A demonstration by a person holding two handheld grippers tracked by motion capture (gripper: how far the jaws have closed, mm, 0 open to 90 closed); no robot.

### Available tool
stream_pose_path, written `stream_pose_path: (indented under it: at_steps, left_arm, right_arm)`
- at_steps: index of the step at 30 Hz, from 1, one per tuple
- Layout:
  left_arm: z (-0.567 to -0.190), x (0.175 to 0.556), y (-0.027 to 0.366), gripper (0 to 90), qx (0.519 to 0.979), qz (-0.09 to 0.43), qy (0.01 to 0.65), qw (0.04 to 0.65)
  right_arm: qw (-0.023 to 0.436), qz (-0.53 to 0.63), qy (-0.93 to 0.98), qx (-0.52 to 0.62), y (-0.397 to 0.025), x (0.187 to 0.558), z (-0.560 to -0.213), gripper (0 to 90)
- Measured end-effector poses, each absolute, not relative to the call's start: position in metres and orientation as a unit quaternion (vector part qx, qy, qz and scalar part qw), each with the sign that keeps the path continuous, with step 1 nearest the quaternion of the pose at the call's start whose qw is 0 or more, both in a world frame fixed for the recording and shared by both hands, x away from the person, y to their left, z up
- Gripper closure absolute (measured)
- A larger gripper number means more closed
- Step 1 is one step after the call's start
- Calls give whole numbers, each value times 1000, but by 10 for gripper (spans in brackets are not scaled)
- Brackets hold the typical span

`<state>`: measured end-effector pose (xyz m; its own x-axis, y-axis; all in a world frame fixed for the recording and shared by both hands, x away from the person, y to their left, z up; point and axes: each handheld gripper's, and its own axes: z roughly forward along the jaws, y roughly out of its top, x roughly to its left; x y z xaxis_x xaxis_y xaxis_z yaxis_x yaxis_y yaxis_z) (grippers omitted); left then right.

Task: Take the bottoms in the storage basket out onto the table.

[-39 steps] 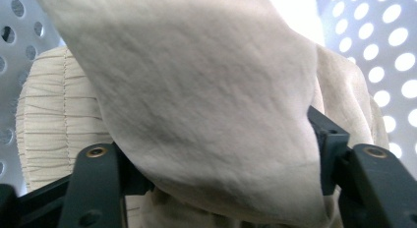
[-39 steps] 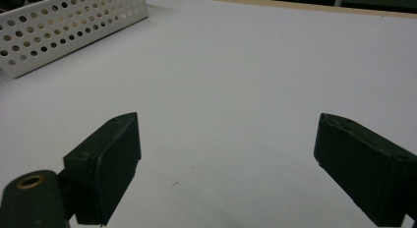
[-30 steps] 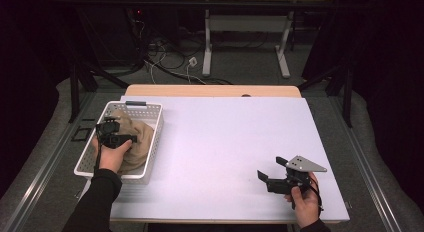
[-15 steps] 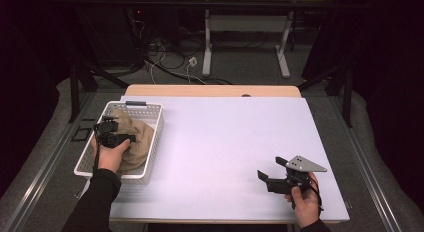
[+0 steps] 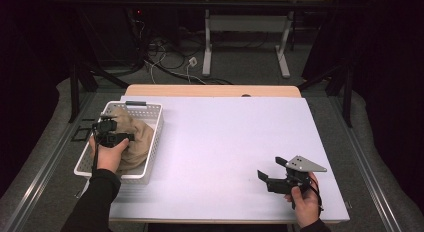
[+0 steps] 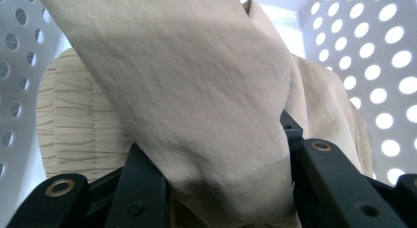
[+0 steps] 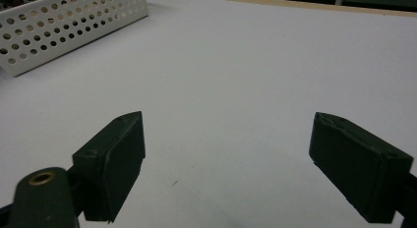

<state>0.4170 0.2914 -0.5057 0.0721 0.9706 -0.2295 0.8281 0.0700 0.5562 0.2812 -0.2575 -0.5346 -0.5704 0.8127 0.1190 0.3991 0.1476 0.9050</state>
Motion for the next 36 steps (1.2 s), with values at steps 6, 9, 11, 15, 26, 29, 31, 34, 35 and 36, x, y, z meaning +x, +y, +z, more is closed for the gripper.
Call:
stream_pose_path:
  at_steps: [6, 9, 11, 15, 26, 29, 31, 34, 35, 36]
  left_arm:
    - [-504, 416, 291, 628, 670, 127, 668, 298]
    - [-502, 415, 292, 631, 671, 129, 666, 300]
    - [-501, 414, 292, 632, 671, 131, 664, 303]
    - [-494, 413, 293, 634, 673, 135, 660, 304]
    - [-480, 410, 292, 635, 669, 149, 655, 318]
    - [-475, 409, 293, 636, 667, 153, 655, 321]
    - [-472, 409, 295, 636, 668, 156, 652, 322]
    - [-468, 408, 295, 636, 666, 159, 652, 326]
    - [-467, 407, 296, 636, 668, 160, 650, 326]
    - [-465, 407, 296, 636, 665, 162, 651, 328]
  right_arm:
    - [205, 502, 732, 414, -258, 281, -534, 135]
    - [205, 502, 731, 415, -258, 281, -534, 136]
    - [205, 502, 731, 414, -258, 281, -535, 136]
    - [206, 501, 732, 414, -258, 281, -535, 136]
    - [206, 501, 732, 413, -258, 281, -535, 136]
    - [206, 501, 732, 414, -258, 281, -535, 136]
    - [206, 501, 732, 413, -258, 281, -535, 136]
    - [206, 501, 731, 415, -258, 281, -535, 136]
    - [206, 500, 732, 414, -258, 281, -535, 136]
    - [207, 500, 732, 414, -258, 281, -535, 136]
